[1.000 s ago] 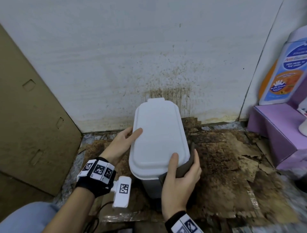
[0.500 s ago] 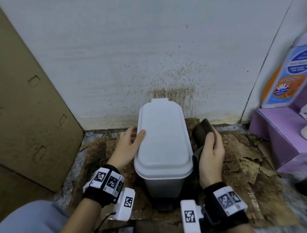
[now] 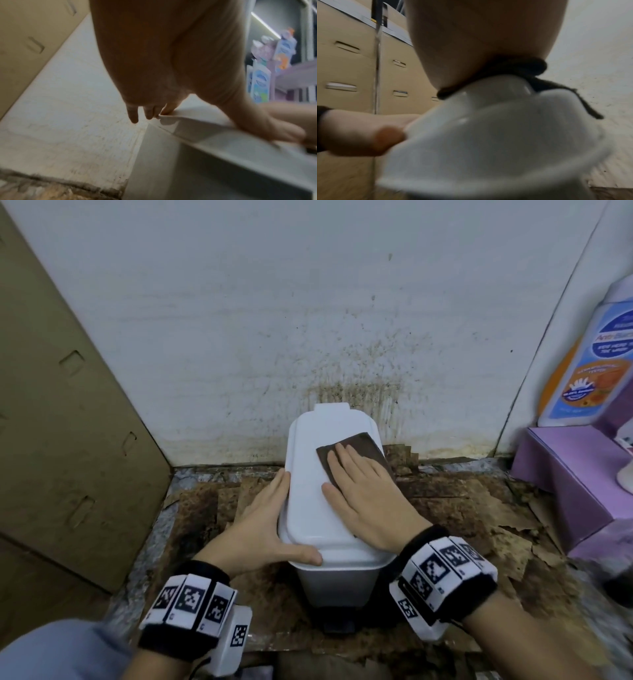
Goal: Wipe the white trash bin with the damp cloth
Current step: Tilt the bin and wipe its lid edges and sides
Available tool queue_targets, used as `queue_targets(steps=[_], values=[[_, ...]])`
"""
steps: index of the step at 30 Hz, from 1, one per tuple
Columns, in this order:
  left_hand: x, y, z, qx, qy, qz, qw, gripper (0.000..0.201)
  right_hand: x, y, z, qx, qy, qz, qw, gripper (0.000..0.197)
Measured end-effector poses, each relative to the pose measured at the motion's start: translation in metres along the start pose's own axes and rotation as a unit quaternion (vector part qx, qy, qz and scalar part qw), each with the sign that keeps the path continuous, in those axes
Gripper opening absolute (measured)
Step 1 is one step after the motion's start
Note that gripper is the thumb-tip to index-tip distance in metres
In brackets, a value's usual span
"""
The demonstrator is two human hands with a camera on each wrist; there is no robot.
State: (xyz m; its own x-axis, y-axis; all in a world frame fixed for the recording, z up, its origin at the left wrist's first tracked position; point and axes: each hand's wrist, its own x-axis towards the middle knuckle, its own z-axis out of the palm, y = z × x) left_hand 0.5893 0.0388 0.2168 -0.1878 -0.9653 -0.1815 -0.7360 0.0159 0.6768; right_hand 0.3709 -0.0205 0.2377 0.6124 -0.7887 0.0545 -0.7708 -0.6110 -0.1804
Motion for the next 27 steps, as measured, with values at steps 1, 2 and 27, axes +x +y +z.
queue_targets(steps=[1, 2, 27], values=[[0.000, -0.001, 0.000, 0.016, 0.007, 0.003, 1.000, 0.146, -0.006, -0.003, 0.002, -0.006, 0.009, -0.006, 1.000, 0.064], [0.000, 0.000, -0.001, 0.027, 0.012, 0.004, 1.000, 0.146, -0.013, -0.008, 0.003, -0.021, 0.020, -0.014, 0.999, 0.065], [-0.008, -0.008, 0.014, -0.002, 0.030, 0.017, 0.999, 0.126, 0.014, 0.011, -0.010, -0.012, -0.051, -0.067, 0.996, 0.060]])
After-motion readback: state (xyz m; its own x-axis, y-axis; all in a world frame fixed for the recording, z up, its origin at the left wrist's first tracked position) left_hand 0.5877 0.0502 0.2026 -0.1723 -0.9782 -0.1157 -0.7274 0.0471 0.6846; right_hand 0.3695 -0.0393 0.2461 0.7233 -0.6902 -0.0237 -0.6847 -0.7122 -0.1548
